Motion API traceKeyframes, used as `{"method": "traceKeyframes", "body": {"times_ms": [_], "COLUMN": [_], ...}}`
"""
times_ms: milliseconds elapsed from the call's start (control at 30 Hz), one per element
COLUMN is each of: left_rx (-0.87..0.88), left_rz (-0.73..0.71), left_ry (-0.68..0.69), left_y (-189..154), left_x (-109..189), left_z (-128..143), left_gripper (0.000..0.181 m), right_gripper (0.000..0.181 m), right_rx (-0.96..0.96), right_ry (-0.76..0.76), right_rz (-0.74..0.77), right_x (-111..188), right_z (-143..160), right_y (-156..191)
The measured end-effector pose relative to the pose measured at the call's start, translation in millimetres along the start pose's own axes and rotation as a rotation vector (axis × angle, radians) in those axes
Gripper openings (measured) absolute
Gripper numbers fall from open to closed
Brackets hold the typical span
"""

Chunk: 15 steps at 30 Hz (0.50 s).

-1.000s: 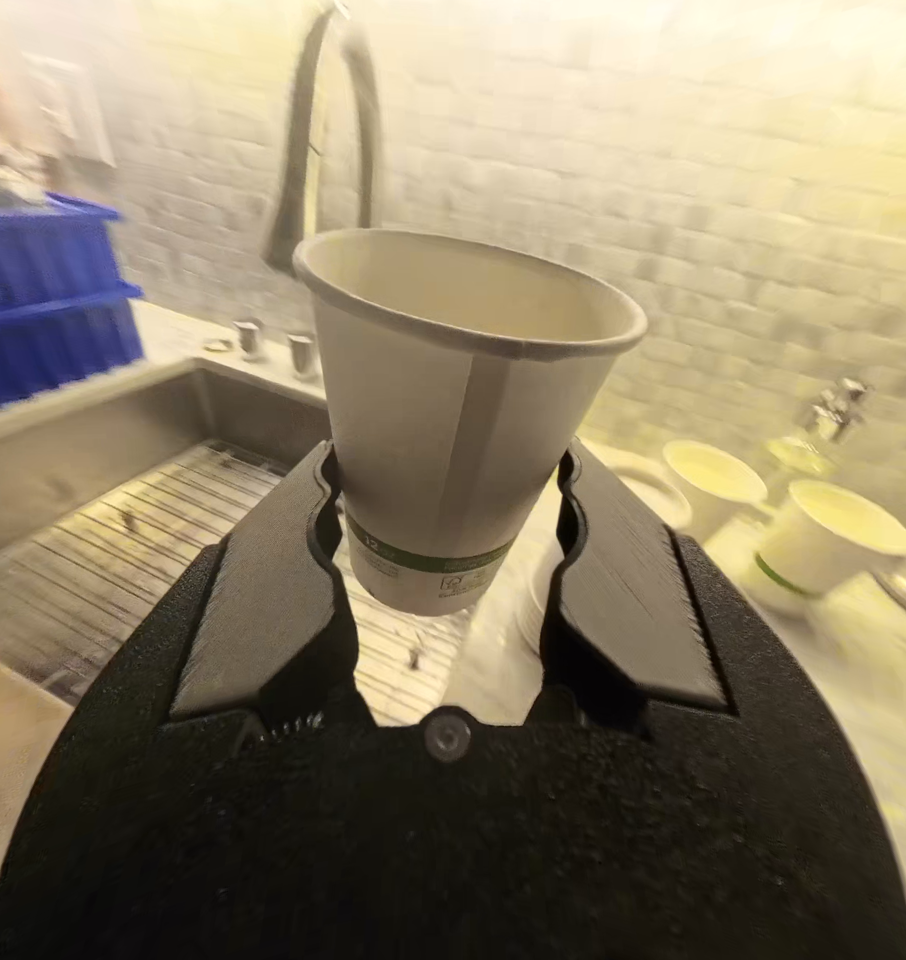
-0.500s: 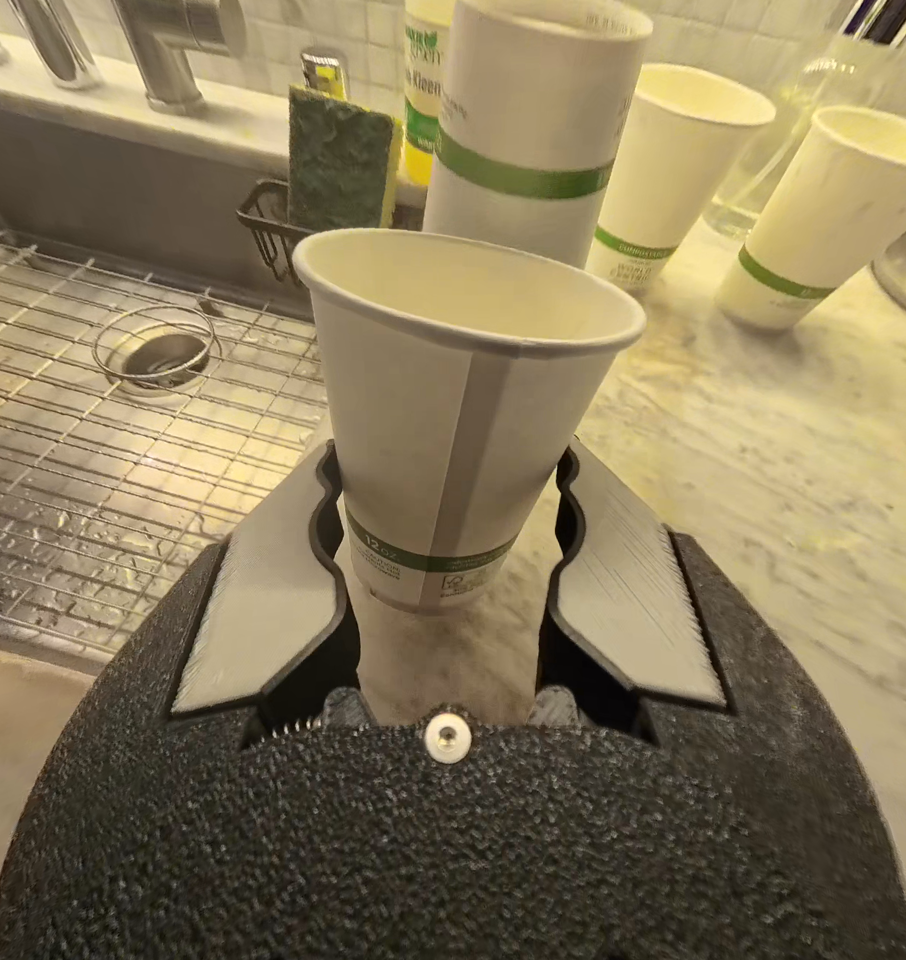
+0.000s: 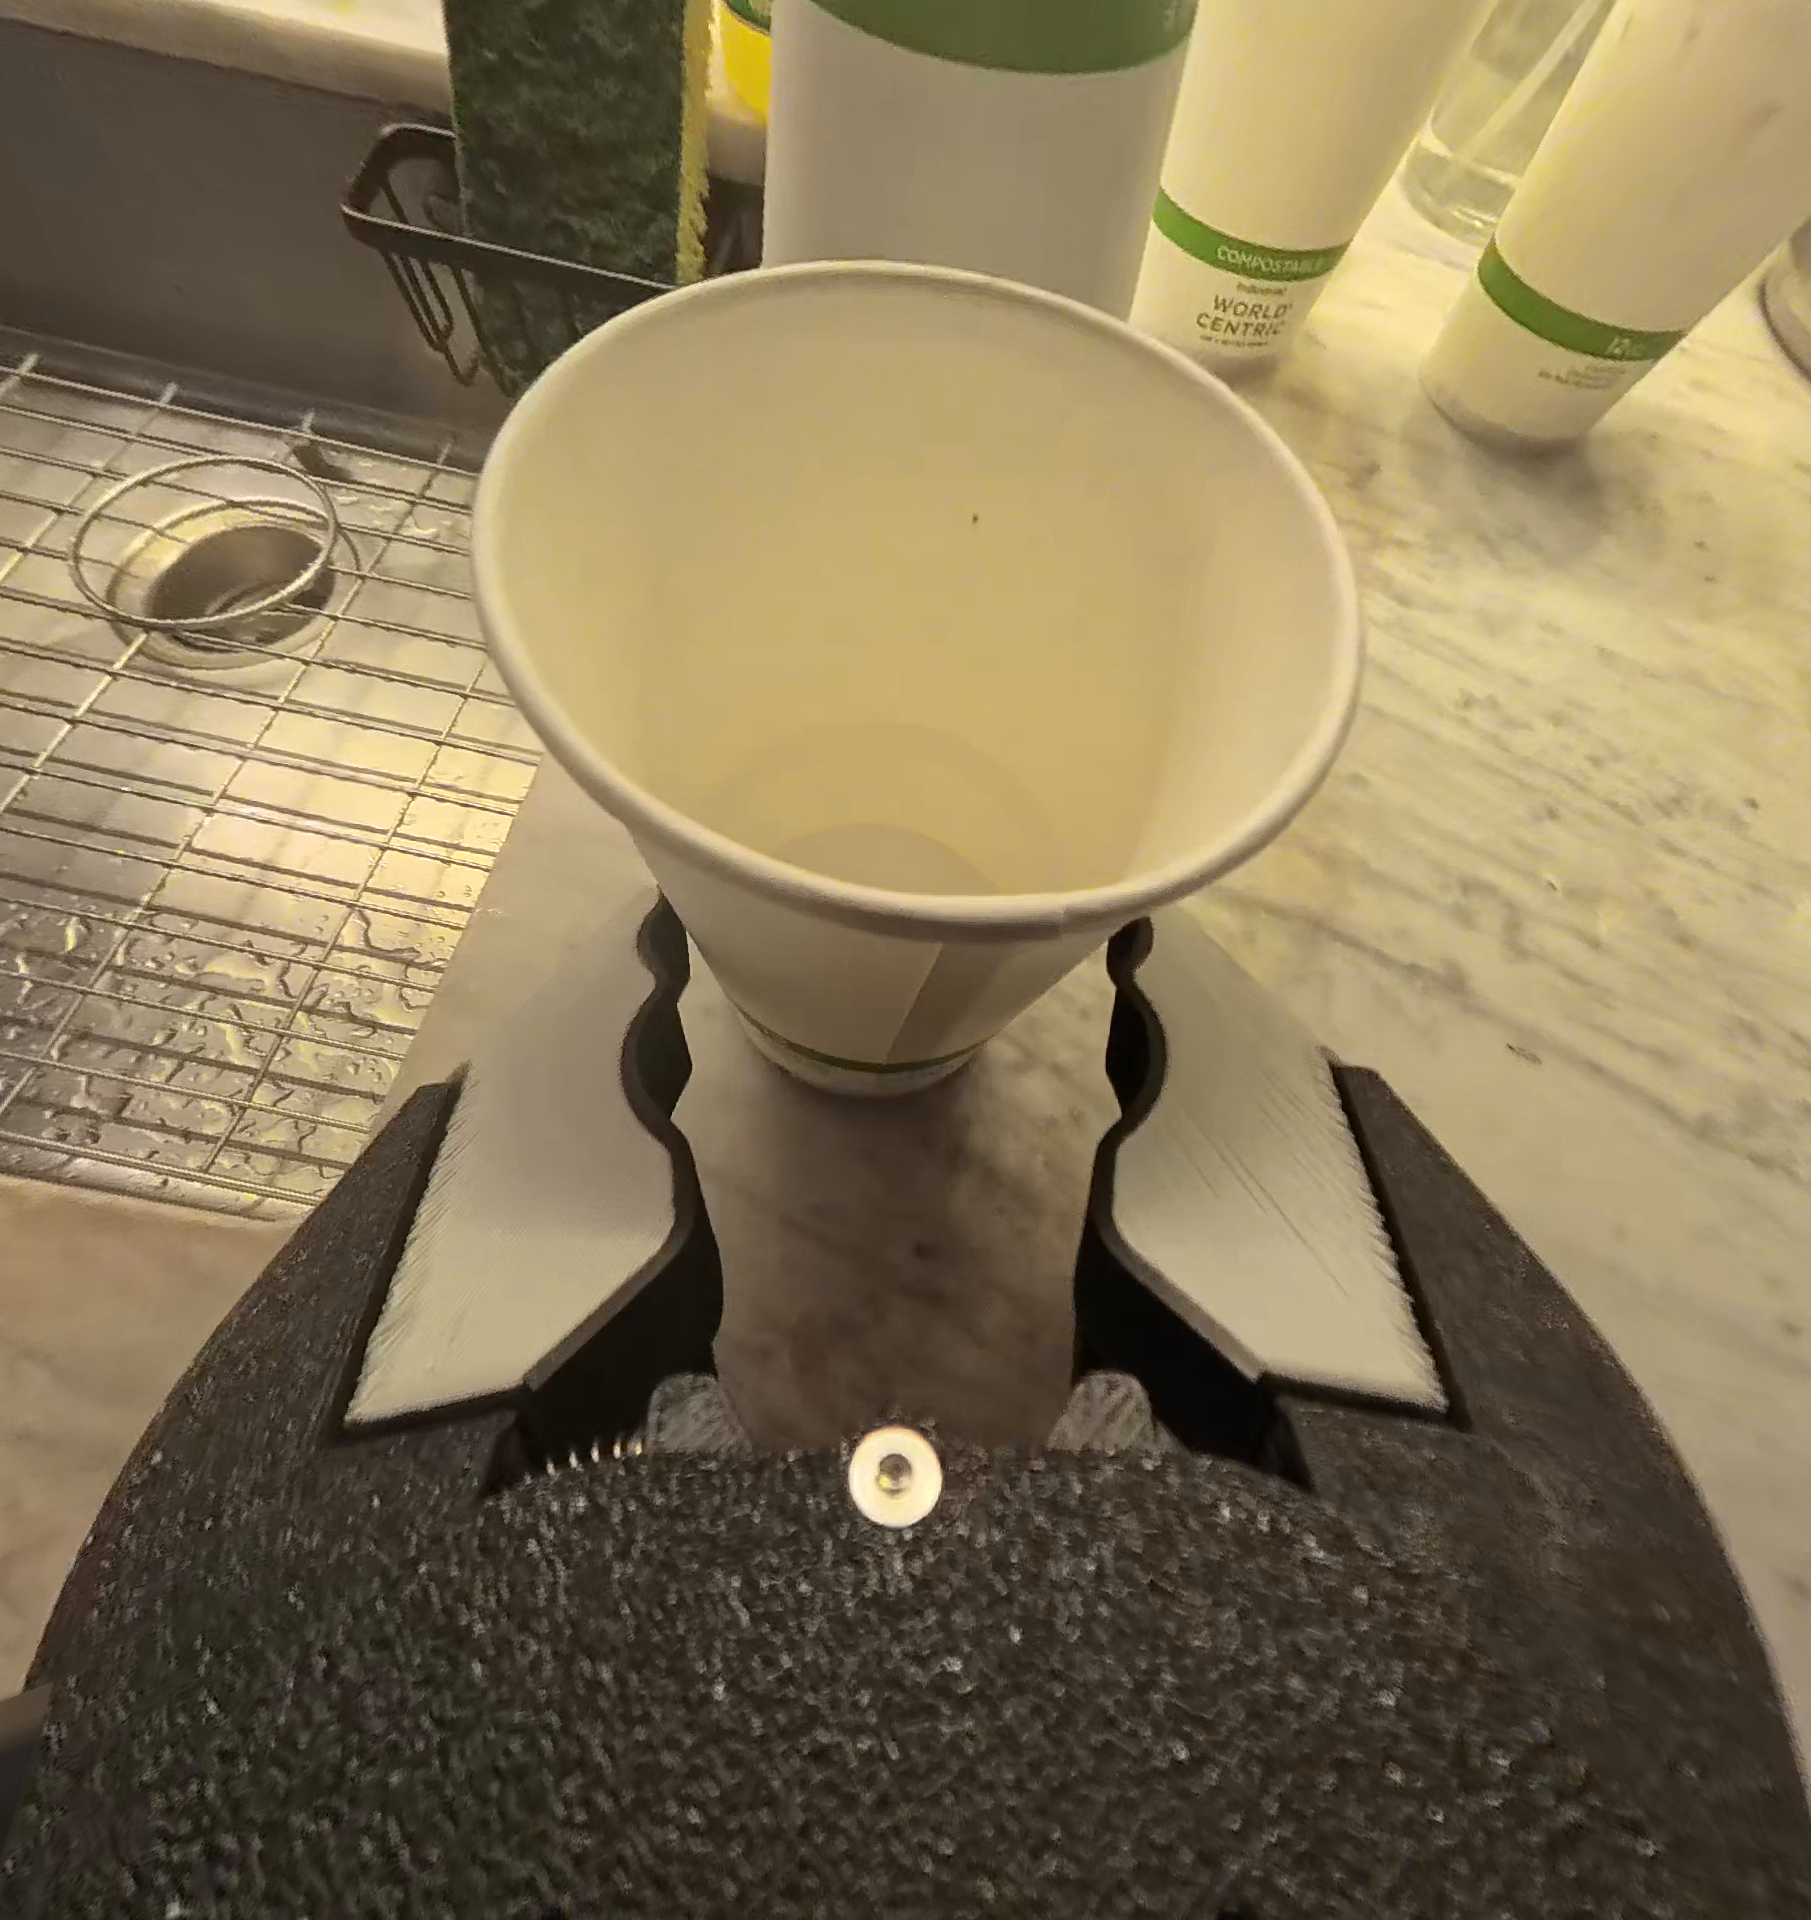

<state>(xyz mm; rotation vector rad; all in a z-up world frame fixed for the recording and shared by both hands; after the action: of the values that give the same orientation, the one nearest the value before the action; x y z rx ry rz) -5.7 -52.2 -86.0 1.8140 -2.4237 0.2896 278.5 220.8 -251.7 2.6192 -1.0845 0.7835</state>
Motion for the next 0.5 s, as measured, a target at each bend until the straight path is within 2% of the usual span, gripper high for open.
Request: {"method": "traceKeyframes", "body": {"times_ms": [233,500], "left_rx": [-0.013,-0.016], "left_rz": [-0.003,-0.041], "left_ry": [0.003,-0.012], "left_y": [0.2,4.5], "left_x": [0.0,5.5], "left_z": [-0.1,-0.5], "left_gripper": [0.078,0.078], "right_gripper": [0.081,0.103], "right_rx": [-0.013,-0.044], "right_ry": [0.015,-0.03], "right_rz": [0.013,0.007], "right_x": [-1.5,13.7], "right_z": [0.8,0.5], "right_y": [0.5,-1.2]}}
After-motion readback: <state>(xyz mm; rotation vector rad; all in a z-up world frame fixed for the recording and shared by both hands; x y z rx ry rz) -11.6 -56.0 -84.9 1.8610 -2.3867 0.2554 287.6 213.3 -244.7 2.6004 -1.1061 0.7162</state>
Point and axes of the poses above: each gripper's, where its closed fingertips meet, x back along the fingers, z out of its underside, y = z × x across the jaws, the point moved 9 cm from there along x, back along the fingers, and after that the axes turned 6 degrees about -x, right-handed, at the moved point
